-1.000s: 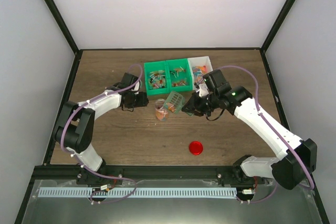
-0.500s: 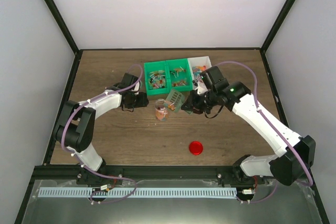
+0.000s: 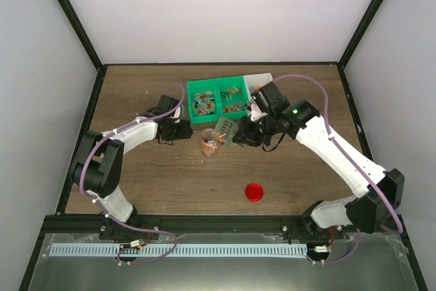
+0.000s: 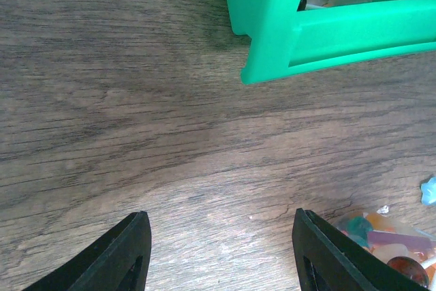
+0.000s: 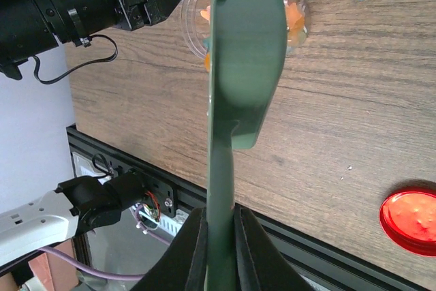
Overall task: Pack the candies
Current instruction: Place the fake candies in the packing bottle.
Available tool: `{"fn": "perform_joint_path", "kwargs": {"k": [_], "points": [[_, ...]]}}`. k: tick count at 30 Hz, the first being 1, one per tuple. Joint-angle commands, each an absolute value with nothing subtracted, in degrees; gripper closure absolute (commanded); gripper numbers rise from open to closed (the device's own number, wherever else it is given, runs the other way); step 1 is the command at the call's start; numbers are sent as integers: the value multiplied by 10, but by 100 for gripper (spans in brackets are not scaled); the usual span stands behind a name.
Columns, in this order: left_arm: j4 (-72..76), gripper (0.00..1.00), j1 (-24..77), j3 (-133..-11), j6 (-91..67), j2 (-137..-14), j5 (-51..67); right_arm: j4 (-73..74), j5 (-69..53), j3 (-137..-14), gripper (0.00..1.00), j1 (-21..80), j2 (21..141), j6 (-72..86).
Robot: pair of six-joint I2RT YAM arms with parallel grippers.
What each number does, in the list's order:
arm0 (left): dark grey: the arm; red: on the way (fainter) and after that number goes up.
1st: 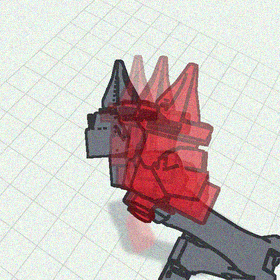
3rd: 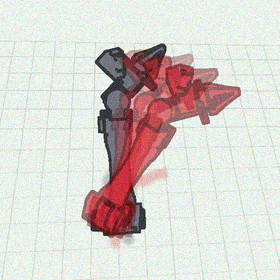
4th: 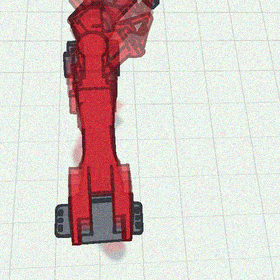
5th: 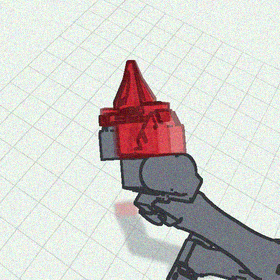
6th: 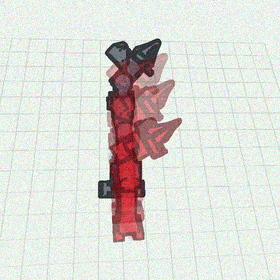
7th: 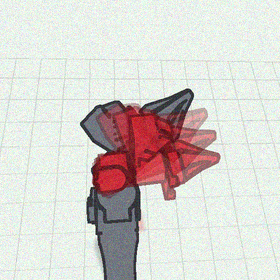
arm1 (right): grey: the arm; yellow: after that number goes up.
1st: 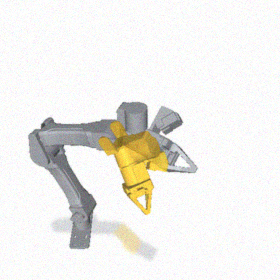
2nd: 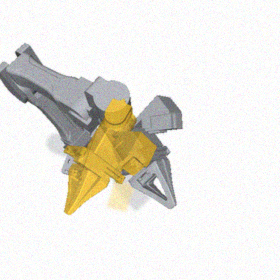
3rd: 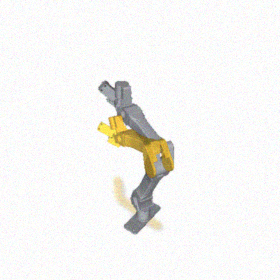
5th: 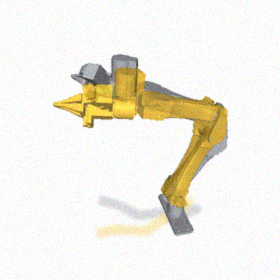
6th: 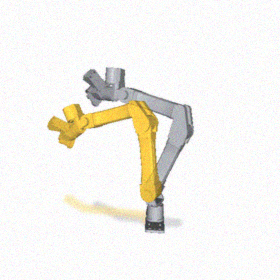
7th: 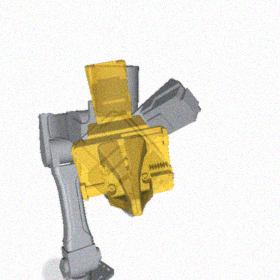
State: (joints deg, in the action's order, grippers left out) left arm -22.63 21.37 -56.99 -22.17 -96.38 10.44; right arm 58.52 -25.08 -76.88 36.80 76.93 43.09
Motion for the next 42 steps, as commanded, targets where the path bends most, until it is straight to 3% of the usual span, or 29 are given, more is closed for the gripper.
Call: {"fn": "perform_joint_path", "kwargs": {"k": [1,42], "points": [[-217,41,211,-580,-212,-970,108,612,-224,-810,99,385,781,423],[-215,41,203,-578,-206,-975,113,747,-86,-1002,99,470,906,440]]}}
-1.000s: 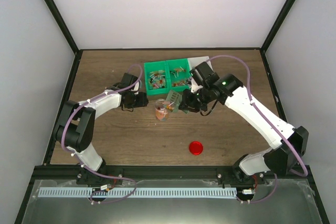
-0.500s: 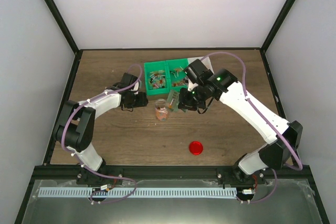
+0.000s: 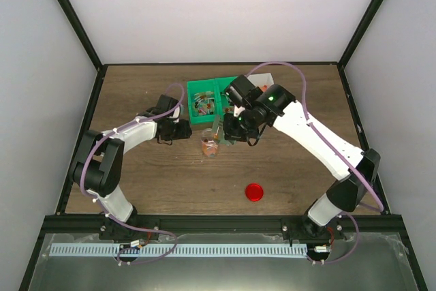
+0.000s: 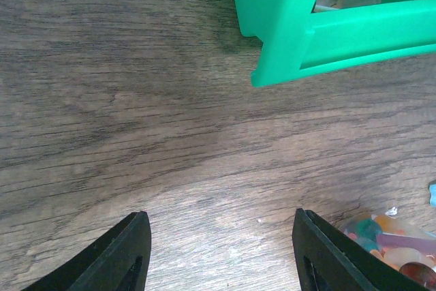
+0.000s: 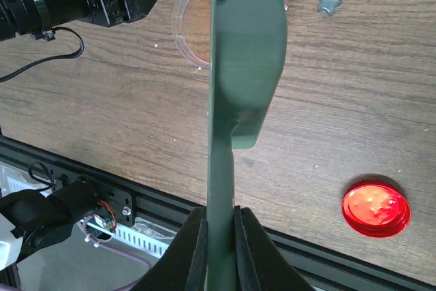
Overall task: Pack the candies
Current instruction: Place the fake candies in the packing bottle.
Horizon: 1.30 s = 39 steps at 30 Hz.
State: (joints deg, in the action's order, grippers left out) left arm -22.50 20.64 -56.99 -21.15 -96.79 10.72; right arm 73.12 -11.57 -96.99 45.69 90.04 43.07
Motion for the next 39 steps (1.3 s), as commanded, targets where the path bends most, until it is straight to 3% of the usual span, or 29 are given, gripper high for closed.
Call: {"fn": "perform_joint_path", "kwargs": {"k": [1,29,35,39], "points": [[-215,41,203,-578,-205,-975,112,747,-83,-1004,99,472,906,443],[-217,41,198,-575,-202,-976,121,746,-54,-1011,99,499,913,425],[-218,41,198,-567,-201,-970,119,744,-42,-1012,99,459,881,420],[-214,41,198,-567,-204,-973,123,725,-76,-996,99,494,902,425]]}}
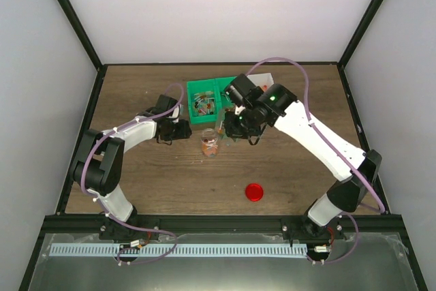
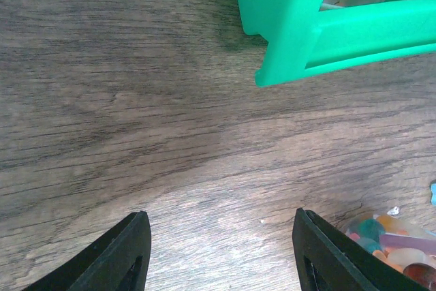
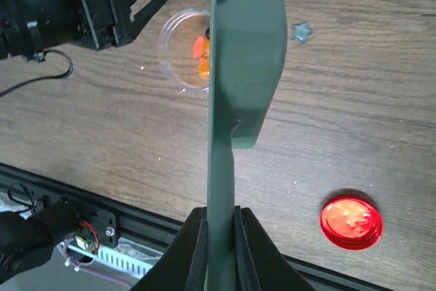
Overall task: Pack the candies
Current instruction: Place the fake candies in the packing bottle.
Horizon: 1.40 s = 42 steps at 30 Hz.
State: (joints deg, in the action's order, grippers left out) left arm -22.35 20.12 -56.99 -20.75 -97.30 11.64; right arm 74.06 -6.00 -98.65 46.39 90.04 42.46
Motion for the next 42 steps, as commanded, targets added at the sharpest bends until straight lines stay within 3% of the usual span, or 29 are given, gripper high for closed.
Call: {"fn": "perform_joint_path", "kwargs": {"k": [1,16,25,42], "points": [[-215,41,197,-569,-204,-974,124,731,-71,-998,99,501,909,425],[-219,41,198,-569,-201,-972,118,728,-44,-1001,99,485,898,424],[-220,41,198,-571,-199,-977,120,651,-93,-895,99,494,910,422],[-221,41,196,-574,-196,-982,121,713,-53,-979,99,493,915,410]]}}
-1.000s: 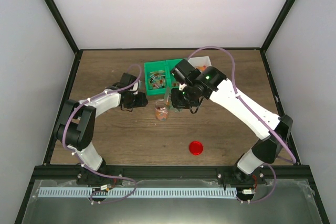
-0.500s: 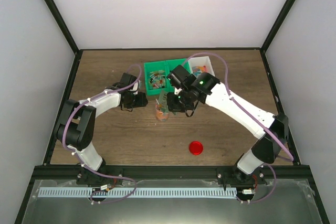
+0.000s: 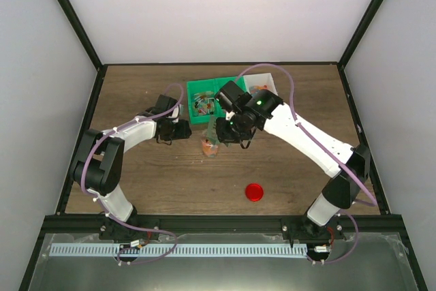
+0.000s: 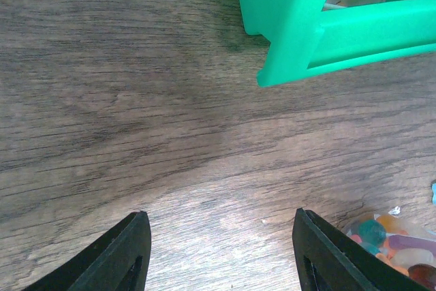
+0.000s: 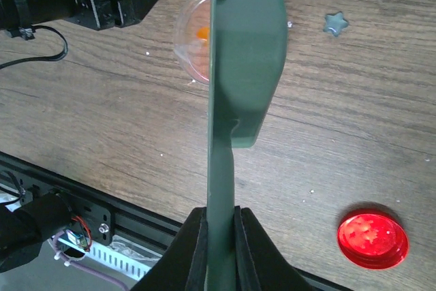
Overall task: Pack the candies
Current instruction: Place the fake candies in the packing bottle.
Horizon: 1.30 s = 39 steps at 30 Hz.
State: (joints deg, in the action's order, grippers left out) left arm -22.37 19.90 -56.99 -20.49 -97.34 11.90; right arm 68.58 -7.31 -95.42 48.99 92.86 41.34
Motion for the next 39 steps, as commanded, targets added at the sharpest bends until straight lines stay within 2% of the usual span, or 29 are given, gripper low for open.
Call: {"fn": "perform_joint_path", "kwargs": {"k": [1,10,20,24,29,34,39], "points": [[-221,41,197,-574,-196,-982,122,717,-50,-980,99,493,912,411],[-222,41,197,-583,-199,-979,123,711,-50,-976,99,482,867,429],[-264,40,199,-662,-194,-966,57,525,-174,-835,99,342,745,472],[-276,39,198,-731,-204,-1014,34,495,-206,-812,99,320,737,468],[-322,39,200,-873,-216,-1120,16,497,-225,-799,99,303,734,444],[-379,46,200,-982,-201,-1207,-22,485,-267,-784,99,260,738,413],[-404,50,200,-1035,-203,-1250,-20,471,-293,-781,99,225,750,388]]}}
